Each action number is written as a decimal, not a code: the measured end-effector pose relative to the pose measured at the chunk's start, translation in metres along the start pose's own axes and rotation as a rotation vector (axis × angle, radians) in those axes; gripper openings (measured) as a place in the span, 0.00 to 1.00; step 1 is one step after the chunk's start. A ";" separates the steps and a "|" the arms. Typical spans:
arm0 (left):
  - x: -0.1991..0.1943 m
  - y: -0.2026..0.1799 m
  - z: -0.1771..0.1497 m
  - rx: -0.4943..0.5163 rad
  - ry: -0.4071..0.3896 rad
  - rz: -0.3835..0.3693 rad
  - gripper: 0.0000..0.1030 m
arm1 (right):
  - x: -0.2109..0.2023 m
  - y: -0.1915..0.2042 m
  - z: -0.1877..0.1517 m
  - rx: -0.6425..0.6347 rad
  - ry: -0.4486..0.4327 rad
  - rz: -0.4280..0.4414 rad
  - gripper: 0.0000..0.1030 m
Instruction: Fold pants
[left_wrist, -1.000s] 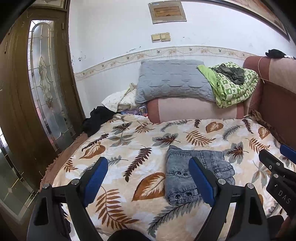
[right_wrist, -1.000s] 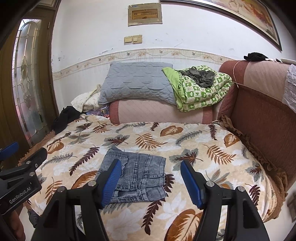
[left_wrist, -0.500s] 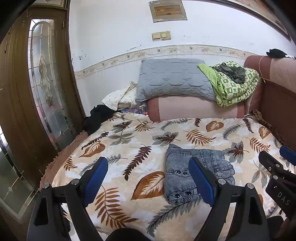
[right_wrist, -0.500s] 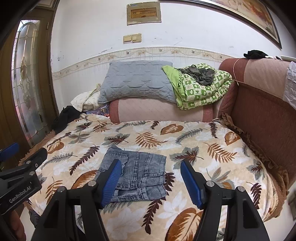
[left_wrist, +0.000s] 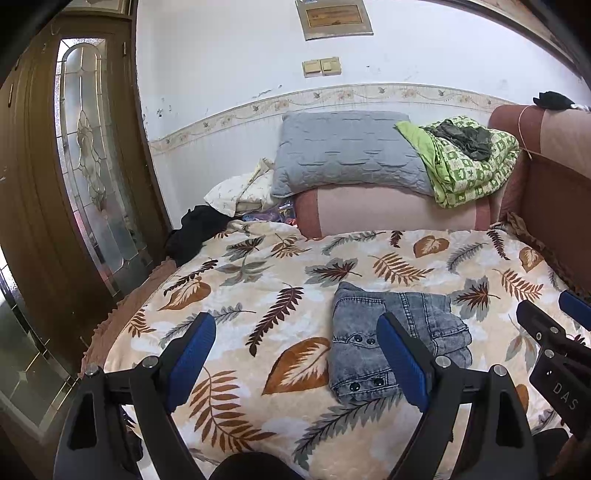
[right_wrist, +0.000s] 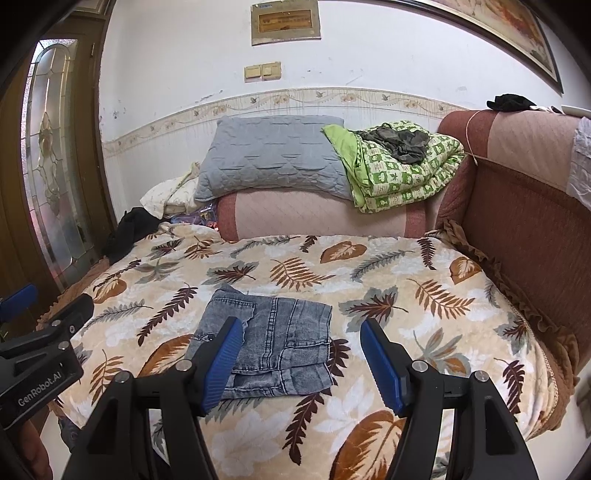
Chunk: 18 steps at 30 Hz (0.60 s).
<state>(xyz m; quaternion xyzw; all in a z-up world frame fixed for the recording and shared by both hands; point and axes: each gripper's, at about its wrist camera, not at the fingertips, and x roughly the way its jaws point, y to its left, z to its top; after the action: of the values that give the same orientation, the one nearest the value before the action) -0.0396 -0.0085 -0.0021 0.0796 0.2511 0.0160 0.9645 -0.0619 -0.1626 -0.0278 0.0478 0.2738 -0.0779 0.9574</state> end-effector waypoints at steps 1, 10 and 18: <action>0.001 0.000 0.000 0.001 0.003 0.003 0.86 | 0.001 0.000 -0.001 0.000 0.002 0.000 0.68; 0.004 0.000 0.000 0.006 0.018 0.008 0.86 | 0.006 0.000 -0.003 0.003 0.017 0.001 0.68; 0.008 0.000 -0.001 0.006 0.026 0.009 0.86 | 0.008 0.001 -0.004 0.006 0.024 0.001 0.68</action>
<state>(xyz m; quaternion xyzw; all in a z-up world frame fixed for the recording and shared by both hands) -0.0331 -0.0079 -0.0064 0.0834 0.2634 0.0209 0.9608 -0.0570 -0.1620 -0.0352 0.0519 0.2851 -0.0776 0.9539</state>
